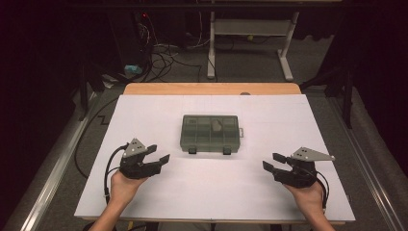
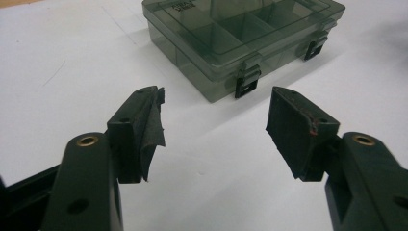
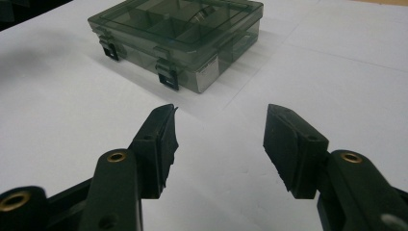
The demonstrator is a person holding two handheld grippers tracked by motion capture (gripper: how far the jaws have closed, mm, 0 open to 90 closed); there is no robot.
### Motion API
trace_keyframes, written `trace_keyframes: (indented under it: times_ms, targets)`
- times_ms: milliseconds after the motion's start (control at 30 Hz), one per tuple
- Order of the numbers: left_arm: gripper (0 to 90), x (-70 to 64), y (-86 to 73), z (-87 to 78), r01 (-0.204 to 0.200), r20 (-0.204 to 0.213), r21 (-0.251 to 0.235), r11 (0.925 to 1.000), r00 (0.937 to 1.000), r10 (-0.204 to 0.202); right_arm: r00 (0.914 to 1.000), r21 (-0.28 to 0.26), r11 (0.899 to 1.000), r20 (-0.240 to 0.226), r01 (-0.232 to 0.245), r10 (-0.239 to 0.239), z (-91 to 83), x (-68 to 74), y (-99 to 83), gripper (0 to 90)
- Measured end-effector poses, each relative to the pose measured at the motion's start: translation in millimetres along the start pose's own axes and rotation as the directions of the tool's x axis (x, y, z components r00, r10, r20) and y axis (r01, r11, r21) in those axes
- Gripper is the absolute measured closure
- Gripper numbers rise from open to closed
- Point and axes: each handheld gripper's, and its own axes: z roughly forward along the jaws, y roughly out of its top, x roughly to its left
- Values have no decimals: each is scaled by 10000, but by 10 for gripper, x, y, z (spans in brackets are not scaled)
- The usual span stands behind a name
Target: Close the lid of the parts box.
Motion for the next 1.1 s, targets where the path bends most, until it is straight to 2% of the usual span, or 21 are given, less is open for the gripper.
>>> trace_keyframes:
  times_ms: [367,700,1100]
  targets:
    - [363,3,-70,-62,16,-53,-48,10000,10000,-17,9999,-13,9999,19,-140,140,-85,-14,-113,434]
    - [354,19,-141,-126,132,-53,-196,9997,9999,-133,9999,-101,9999,99,-41,42,-136,12,-198,419]
    - [336,68,-229,-188,276,-303,-328,9991,9991,-286,9992,-288,9993,312,-241,250,-213,-17,-280,395]
